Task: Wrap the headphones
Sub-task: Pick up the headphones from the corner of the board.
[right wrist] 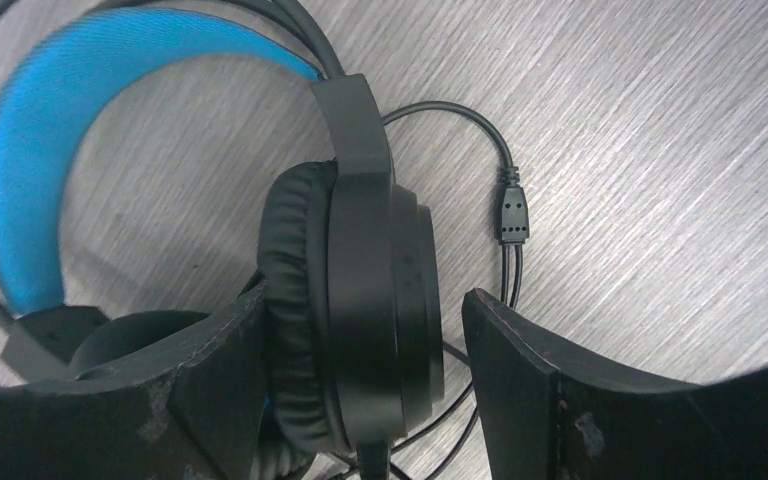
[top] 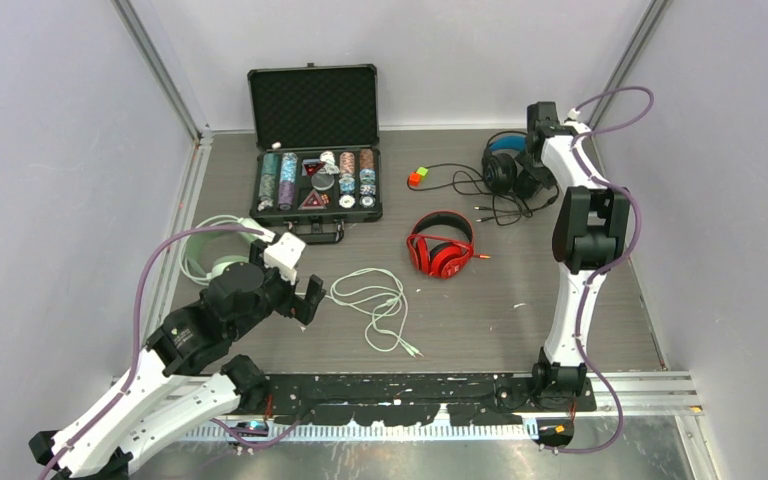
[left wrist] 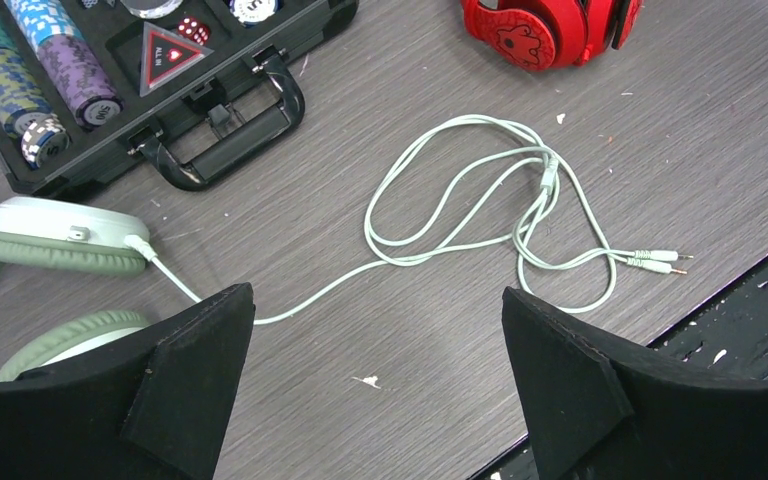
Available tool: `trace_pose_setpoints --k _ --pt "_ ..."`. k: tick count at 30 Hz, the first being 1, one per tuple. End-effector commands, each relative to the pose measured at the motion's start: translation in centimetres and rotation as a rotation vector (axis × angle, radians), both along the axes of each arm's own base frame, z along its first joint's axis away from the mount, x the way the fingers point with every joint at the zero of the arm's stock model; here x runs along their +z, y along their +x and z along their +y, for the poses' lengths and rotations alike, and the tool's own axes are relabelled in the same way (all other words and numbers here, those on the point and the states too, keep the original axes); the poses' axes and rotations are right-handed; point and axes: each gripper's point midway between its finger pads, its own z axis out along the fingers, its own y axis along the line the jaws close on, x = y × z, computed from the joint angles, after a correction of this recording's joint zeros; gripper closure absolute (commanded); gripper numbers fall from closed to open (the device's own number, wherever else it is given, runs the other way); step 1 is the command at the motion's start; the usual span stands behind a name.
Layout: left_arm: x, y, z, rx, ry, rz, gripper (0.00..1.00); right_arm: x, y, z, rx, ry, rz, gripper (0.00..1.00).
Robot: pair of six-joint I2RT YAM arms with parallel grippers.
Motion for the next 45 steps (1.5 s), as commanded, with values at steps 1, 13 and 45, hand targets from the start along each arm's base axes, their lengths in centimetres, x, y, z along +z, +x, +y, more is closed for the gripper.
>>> trace_pose_setpoints --k 1,13,45 --pt "0.8 0.6 -0.4 0.0 -0.02 -0.038 0.04 0.7 1.0 -0.7 -0.023 0.007 -0.036 0.28" --pt "0.8 0.9 0.2 0.031 -0.001 -0.048 0.05 1.0 0.3 -1.3 -0.011 -0.014 -0.05 0.41" --pt "15.2 3.3 -4.7 0.084 -0.171 0.08 0.16 36.7 -11.3 14.6 0.987 -0.363 -0.83 0.99"
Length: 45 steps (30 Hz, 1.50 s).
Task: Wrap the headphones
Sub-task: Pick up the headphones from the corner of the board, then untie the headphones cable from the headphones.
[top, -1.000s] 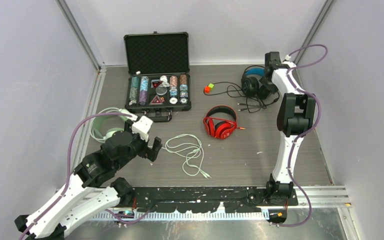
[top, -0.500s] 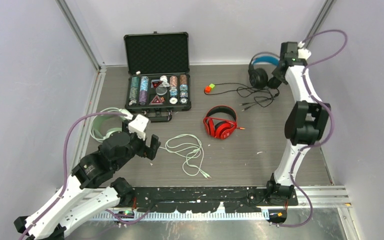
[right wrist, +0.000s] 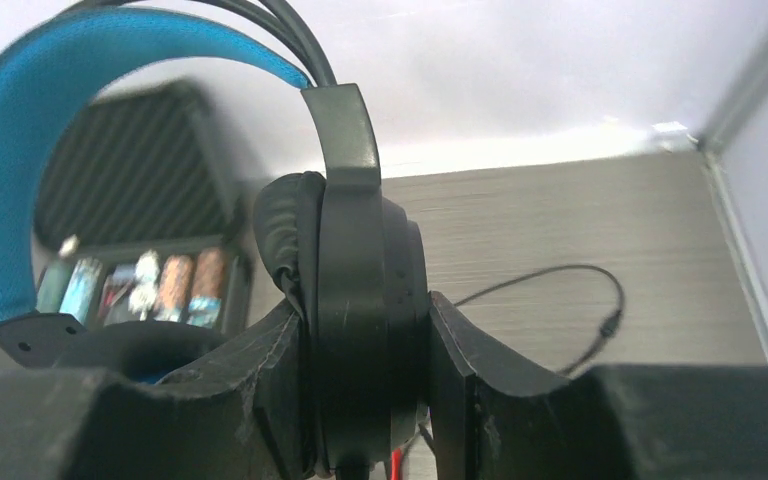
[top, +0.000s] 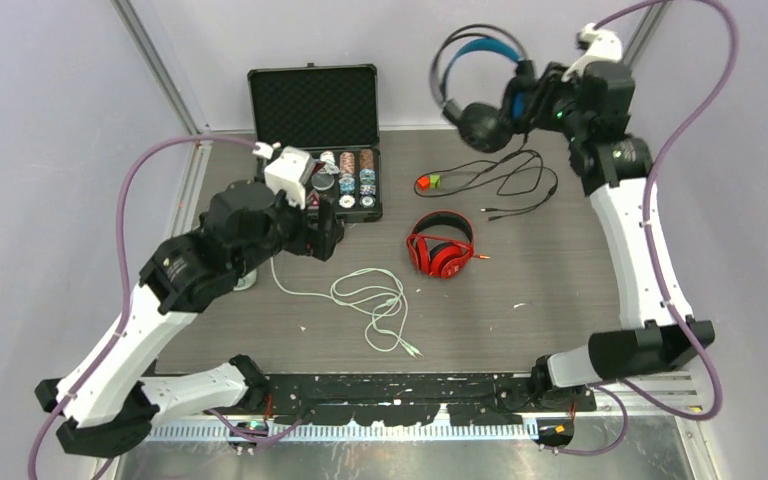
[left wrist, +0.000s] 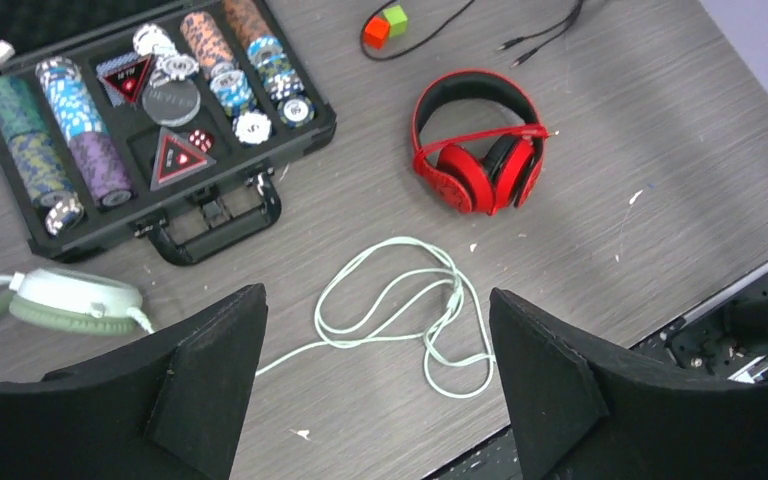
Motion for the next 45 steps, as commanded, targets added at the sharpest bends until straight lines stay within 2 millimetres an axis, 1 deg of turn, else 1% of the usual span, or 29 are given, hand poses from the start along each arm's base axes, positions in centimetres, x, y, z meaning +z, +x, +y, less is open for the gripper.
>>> trace_pose_setpoints --k 1,3,6,7,8,9,11,16,17,21,24,26,29,30,33,38,41,43,44,45 --pt "3.2 0.1 -0.9 -0.025 -0.02 0.006 0.16 5.7 -3.2 6.2 0.276 -0.253 -0.333 0.99" --pt "5.6 0.6 -1.2 -0.021 -0.038 -0.032 0.14 5.8 -4.9 8.0 0.347 -0.303 -0.383 1.0" --pt "8.3 1.6 -2.1 -0.031 -0.035 -0.053 0.13 5.3 -7.1 10.0 0.452 -0.346 -0.414 1.0" --pt "8.9 1.9 -2.4 -0.038 -0.028 -0.053 0.12 4.9 -7.6 10.6 0.479 -0.363 -0.422 1.0" --pt "10.0 2.1 -2.5 -0.039 -0.032 -0.071 0.12 4.7 -8.1 10.9 0.495 -0.379 -0.433 1.0" --pt "10.1 2.6 -2.8 -0.034 -0.016 -0.07 0.11 4.5 -8.5 11.2 0.509 -0.393 -0.441 1.0" --pt "10.1 3.6 -3.2 -0.019 0.022 -0.061 0.1 4.5 -9.3 11.7 0.533 -0.404 -0.456 1.0" --pt "8.6 6.4 -5.6 -0.038 0.077 0.002 0.07 4.9 -11.4 13.5 0.597 -0.412 -0.5 1.0" --pt "8.0 7.1 -6.2 -0.043 0.088 0.025 0.07 5.1 -11.8 13.7 0.603 -0.413 -0.509 0.99" --pt "6.7 8.6 -7.2 -0.039 0.106 0.065 0.06 5.1 -12.6 14.4 0.618 -0.423 -0.52 0.99" --pt "5.8 9.3 -7.9 -0.053 0.107 0.082 0.06 4.8 -12.7 14.8 0.626 -0.429 -0.508 1.0" --pt "4.8 10.1 -7.8 -0.035 0.136 0.088 0.09 4.7 -12.9 15.1 0.63 -0.425 -0.509 1.0" --pt "4.0 10.9 -7.2 0.017 0.171 0.086 0.18 4.5 -13.1 15.6 0.642 -0.429 -0.514 1.0" --pt "3.9 11.1 -7.1 0.027 0.177 0.082 0.25 4.4 -13.2 15.7 0.646 -0.434 -0.511 1.0" --pt "3.5 11.2 -6.9 0.036 0.186 0.086 0.39 3.6 -13.0 16.0 0.654 -0.45 -0.489 1.0" --pt "2.7 11.1 -6.6 0.037 0.214 0.103 0.68 2.7 -12.5 16.5 0.657 -0.444 -0.451 1.0" --pt "2.1 10.9 -6.4 0.032 0.238 0.106 0.85 2.5 -12.5 16.9 0.662 -0.426 -0.441 0.99" --pt "1.9 10.9 -6.1 0.032 0.253 0.103 0.99 2.5 -12.5 17.2 0.664 -0.409 -0.436 0.99" --pt "1.9 10.9 -6.0 0.033 0.257 0.097 1.0 2.5 -12.4 17.3 0.662 -0.394 -0.43 0.98" --pt "1.7 10.9 -5.9 0.032 0.262 0.096 1.0 2.5 -12.4 17.4 0.663 -0.379 -0.423 0.94"
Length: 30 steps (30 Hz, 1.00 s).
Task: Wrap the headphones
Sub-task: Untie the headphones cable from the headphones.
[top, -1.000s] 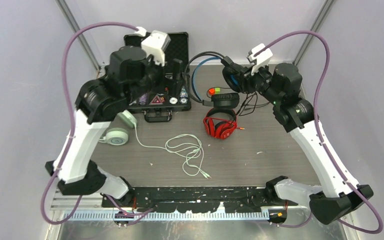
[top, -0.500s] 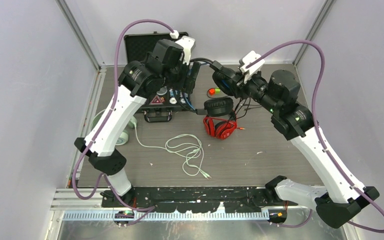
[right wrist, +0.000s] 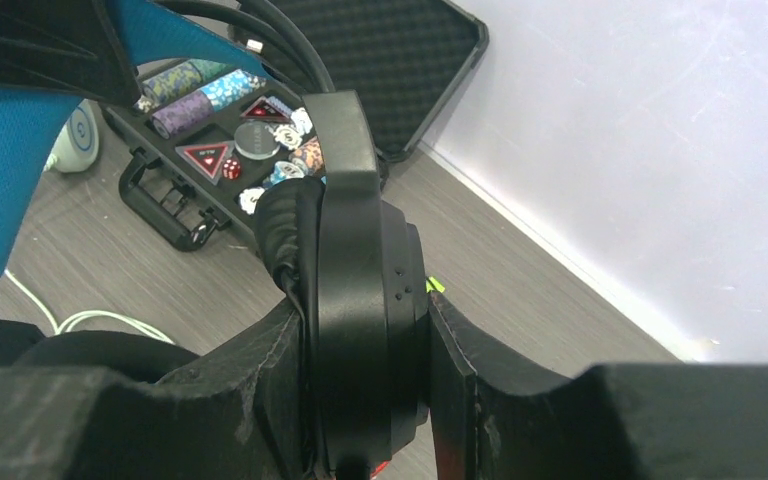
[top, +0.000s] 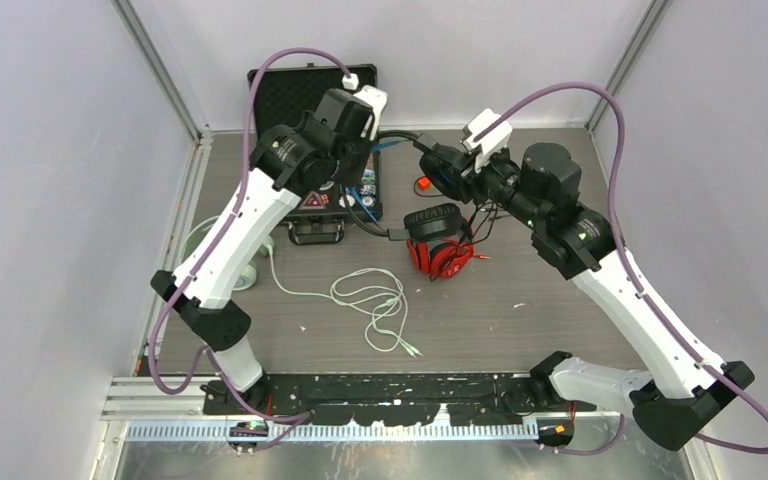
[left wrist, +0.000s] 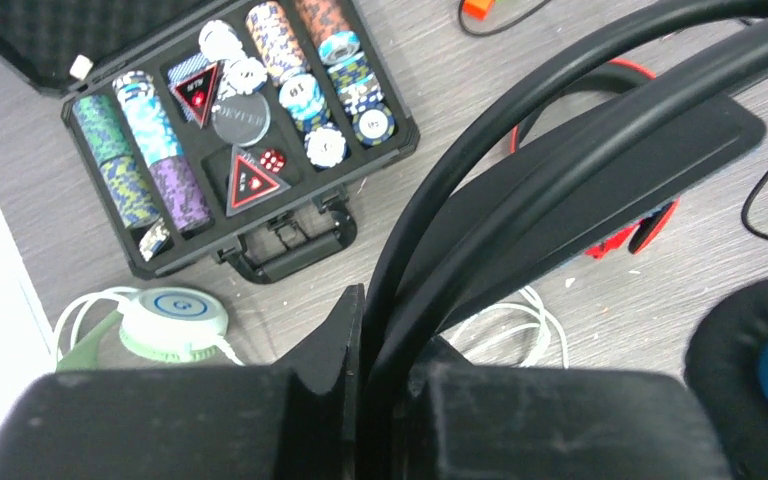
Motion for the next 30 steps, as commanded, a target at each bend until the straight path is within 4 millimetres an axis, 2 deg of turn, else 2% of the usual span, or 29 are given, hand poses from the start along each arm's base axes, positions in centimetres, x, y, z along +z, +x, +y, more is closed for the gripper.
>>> trace_pose_setpoints --k 1,2,3,5,8,13,16,19,21,25,30 --pt "2.2 -0.9 0.2 -0.04 -0.05 -0.067 1.0 4.6 -0.1 0.7 -0.002 0.154 -0.069 0.84" --pt "2.2 -0.9 0.4 -0.036 -0.052 -0.074 1.0 4.6 -0.2 0.8 0.001 0.175 -0.053 0.78" --pt "2.4 -0.9 0.7 -0.03 -0.061 -0.082 1.0 4.7 -0.5 0.9 0.009 0.195 -0.037 0.67" --pt "2.7 -0.8 1.4 -0.01 -0.088 -0.093 1.0 4.6 -1.2 1.2 0.026 0.243 0.01 0.52" --pt "3.9 -0.4 3.0 0.037 -0.178 -0.114 1.0 4.0 -2.5 1.5 0.059 0.283 0.087 0.41" --pt "6.6 0.0 6.0 0.103 -0.297 -0.171 1.0 3.5 -5.5 1.7 0.122 0.347 0.195 0.33" --pt "7.9 -0.1 7.5 0.124 -0.325 -0.202 1.0 3.9 -7.0 1.5 0.155 0.362 0.199 0.29" --pt "8.5 -0.3 8.7 0.138 -0.324 -0.218 1.0 4.9 -7.7 1.0 0.159 0.383 0.177 0.28" --pt "8.9 -0.9 9.1 0.134 -0.333 -0.226 1.0 5.2 -7.6 0.6 0.136 0.389 0.168 0.28" --pt "9.7 -2.2 8.9 0.09 -0.366 -0.226 1.0 3.6 -6.2 -0.3 0.051 0.363 0.166 0.28" --pt "9.8 -3.8 7.7 -0.004 -0.395 -0.193 1.0 1.6 -5.2 0.8 0.082 0.282 0.18 0.28"
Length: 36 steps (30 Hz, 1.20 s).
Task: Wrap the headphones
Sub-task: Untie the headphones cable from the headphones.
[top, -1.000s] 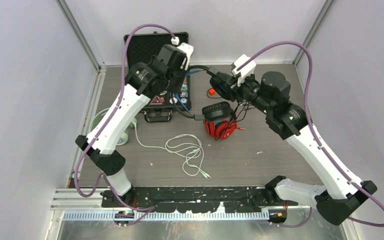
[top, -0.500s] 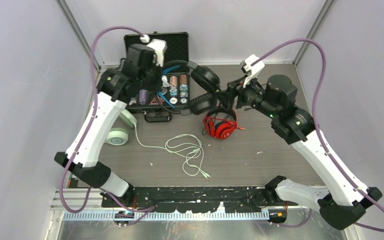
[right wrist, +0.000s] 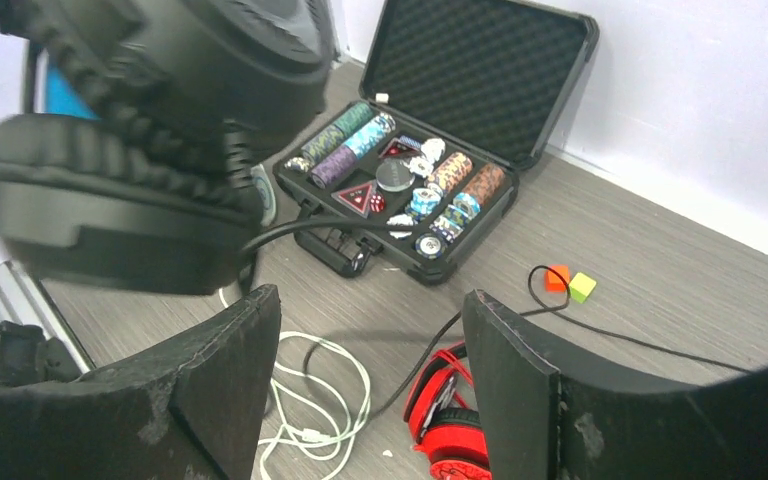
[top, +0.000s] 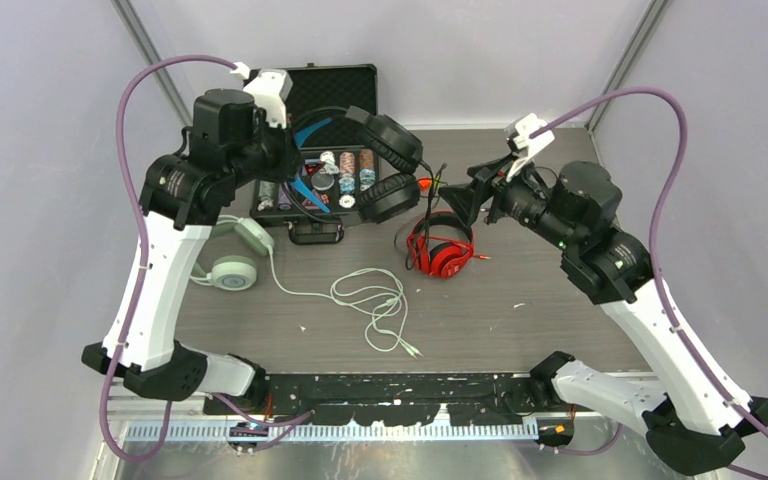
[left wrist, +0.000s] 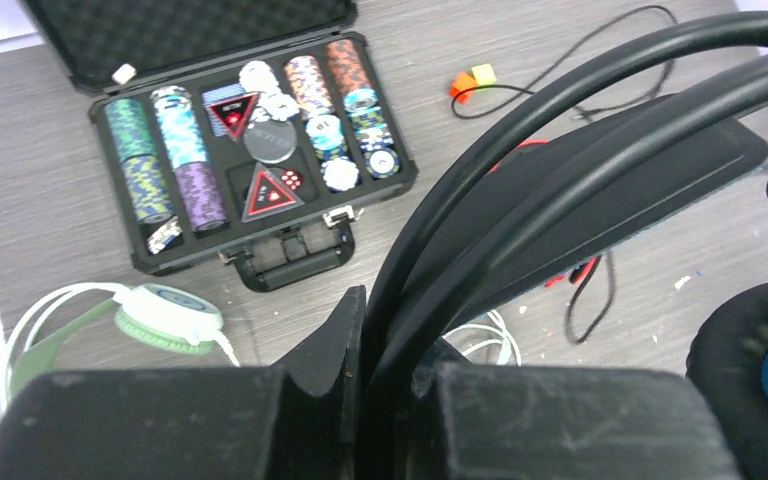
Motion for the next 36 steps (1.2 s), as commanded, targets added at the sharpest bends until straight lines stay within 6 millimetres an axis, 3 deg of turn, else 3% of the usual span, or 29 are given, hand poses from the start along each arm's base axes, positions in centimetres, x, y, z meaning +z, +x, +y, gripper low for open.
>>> trace_pose_setpoints --k 1,5,9,16,18,21,22,24,27,32,36 --pt "3.9 -1.8 -1.8 -0.115 -0.124 -0.095 1.0 -1.6 1.3 0.6 0.012 -0.075 -0.013 0.28" --pt "3.8 -2.5 -2.1 -0.158 -0.117 -0.086 1.0 -2.2 2.0 1.0 0.046 -0.168 -0.087 0.29" --pt "3.7 -3.0 -1.9 -0.176 -0.097 -0.085 1.0 -2.6 1.4 1.7 0.13 -0.214 -0.207 0.31" --pt "2.9 -3.8 -2.0 -0.215 -0.078 -0.06 1.0 -1.1 -0.7 4.0 0.283 -0.108 -0.332 0.35" --pt "2.7 -3.7 -1.7 -0.192 -0.074 -0.057 1.0 -1.0 -0.4 4.3 0.284 -0.095 -0.319 0.5" --pt "2.5 -2.7 0.5 -0.048 -0.04 -0.066 1.0 -0.9 1.7 3.2 0.151 -0.084 -0.303 0.91" --pt "2.5 -2.2 1.9 0.025 -0.02 -0.075 1.0 -1.1 2.8 2.1 0.062 -0.083 -0.292 0.98" --pt "2.6 -1.5 4.4 0.154 0.019 -0.093 1.0 -0.5 4.6 -1.0 -0.145 -0.072 -0.261 0.99" --pt "2.6 -0.9 8.1 0.325 0.068 -0.119 1.0 0.6 5.5 -7.6 -0.493 -0.087 -0.235 1.0" --pt "2.1 0.2 12.1 0.47 0.101 -0.114 1.0 4.6 3.3 -17.7 -0.975 -0.084 -0.268 1.0" --pt "1.0 1.3 14.3 0.543 0.12 -0.075 1.0 8.2 0.9 -23.4 -1.267 -0.153 -0.291 1.0"
